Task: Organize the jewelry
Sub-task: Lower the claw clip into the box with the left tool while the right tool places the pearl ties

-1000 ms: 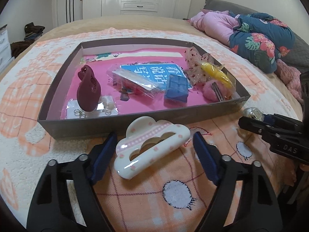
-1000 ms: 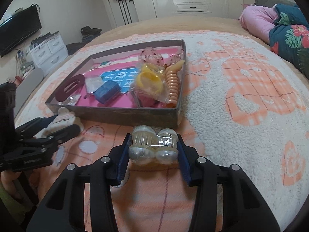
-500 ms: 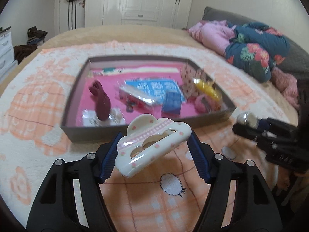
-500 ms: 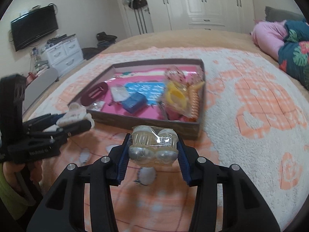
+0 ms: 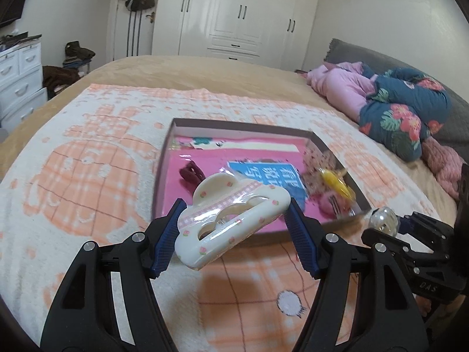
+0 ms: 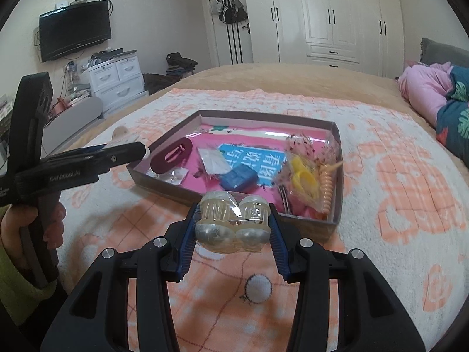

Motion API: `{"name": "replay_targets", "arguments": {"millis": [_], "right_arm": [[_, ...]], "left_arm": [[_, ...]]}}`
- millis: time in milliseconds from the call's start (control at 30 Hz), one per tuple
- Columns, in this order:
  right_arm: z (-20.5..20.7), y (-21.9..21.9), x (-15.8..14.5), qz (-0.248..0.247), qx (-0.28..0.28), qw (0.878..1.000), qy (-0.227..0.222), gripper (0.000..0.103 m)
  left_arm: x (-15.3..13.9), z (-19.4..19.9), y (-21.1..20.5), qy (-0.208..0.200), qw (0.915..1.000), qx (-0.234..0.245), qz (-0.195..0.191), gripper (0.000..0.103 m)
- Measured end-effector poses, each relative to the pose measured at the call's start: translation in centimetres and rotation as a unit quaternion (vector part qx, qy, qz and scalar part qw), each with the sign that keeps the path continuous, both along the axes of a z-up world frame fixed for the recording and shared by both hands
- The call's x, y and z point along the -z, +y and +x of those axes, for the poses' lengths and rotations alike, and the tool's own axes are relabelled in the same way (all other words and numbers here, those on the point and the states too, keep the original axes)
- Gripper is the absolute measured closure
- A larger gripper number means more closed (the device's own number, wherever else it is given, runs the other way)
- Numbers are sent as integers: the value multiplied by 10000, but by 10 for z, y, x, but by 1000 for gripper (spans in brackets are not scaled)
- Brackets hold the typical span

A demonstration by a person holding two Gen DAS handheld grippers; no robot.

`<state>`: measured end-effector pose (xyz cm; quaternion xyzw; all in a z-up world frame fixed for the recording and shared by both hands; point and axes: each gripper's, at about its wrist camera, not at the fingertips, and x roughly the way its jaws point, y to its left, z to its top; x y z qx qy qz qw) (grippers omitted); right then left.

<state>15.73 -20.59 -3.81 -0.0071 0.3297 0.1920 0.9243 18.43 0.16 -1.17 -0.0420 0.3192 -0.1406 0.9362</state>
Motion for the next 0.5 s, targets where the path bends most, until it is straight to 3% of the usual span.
{"name": "replay_targets", "arguments": {"millis": [500], "right_arm": [[40,6,-15,-146,118,9995,-246,60]], "left_arm": [[-8,40,5,26,9999,-163,26,44]]}}
